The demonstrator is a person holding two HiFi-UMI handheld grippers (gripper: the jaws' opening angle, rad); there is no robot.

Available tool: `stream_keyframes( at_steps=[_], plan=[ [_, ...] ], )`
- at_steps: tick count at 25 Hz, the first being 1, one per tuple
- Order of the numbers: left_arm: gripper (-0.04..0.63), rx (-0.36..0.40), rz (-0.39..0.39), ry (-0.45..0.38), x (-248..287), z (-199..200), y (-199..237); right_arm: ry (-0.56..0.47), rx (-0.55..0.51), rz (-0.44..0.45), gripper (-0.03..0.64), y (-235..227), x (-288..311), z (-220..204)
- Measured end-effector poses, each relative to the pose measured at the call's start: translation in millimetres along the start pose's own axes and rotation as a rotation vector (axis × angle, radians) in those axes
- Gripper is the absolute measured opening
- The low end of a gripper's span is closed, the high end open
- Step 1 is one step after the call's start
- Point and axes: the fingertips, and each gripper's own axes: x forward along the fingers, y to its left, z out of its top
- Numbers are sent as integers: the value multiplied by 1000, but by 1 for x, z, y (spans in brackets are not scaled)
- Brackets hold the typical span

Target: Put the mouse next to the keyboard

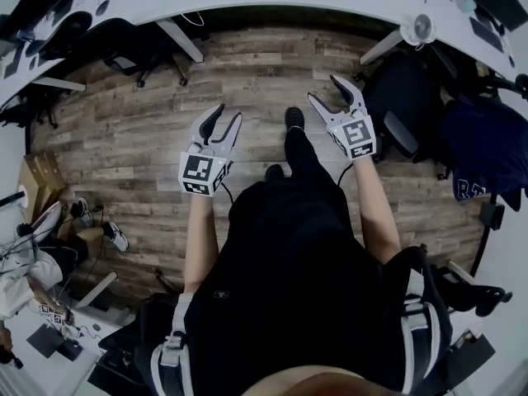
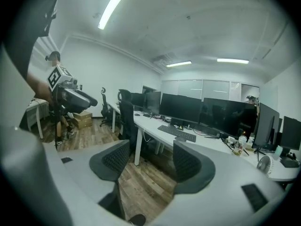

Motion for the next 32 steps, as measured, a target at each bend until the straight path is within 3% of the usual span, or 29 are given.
stream_keyframes(
  at_steps=[6, 32],
  plan=[
    [166, 54, 1, 42, 38, 13, 12, 9, 10, 20, 293, -33, 31, -3],
    [155, -15, 145, 90, 190, 66, 91, 38, 16, 181, 299, -179, 169, -4]
  ],
)
